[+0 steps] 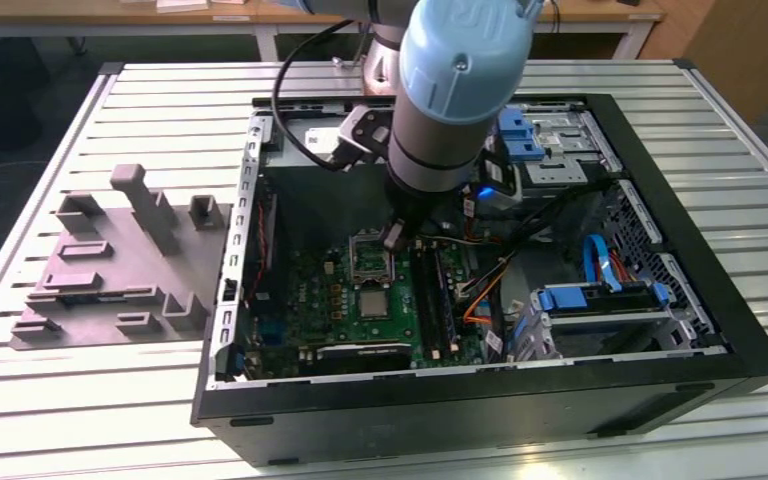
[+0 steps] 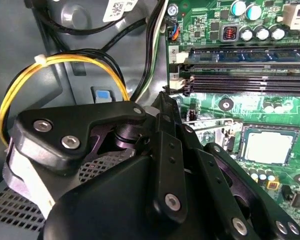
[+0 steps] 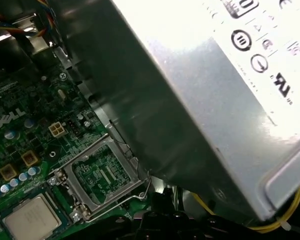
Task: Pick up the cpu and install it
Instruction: 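Close the cpu cover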
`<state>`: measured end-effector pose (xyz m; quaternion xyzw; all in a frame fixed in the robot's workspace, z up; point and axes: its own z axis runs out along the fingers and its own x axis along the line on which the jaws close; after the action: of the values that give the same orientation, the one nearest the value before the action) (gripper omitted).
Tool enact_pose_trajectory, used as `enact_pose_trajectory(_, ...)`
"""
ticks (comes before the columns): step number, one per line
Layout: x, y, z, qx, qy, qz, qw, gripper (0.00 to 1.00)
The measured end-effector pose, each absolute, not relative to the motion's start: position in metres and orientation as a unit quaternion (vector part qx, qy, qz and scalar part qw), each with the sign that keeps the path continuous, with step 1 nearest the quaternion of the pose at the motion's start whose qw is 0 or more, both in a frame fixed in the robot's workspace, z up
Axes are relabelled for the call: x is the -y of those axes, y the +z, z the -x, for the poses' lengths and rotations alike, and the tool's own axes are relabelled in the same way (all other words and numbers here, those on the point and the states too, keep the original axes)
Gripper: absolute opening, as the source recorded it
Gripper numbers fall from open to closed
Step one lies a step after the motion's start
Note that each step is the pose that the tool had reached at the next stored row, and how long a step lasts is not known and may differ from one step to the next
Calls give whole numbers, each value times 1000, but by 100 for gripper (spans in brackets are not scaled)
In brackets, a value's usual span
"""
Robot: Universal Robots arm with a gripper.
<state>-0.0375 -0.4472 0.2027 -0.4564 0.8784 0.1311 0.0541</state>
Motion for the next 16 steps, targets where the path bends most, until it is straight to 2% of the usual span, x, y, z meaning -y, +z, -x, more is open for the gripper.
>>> enact_pose_trajectory(10,446,195,41,-877,141,456,59,11)
enact_pose_trajectory(16,446,193,42,-877,140,456,57,11)
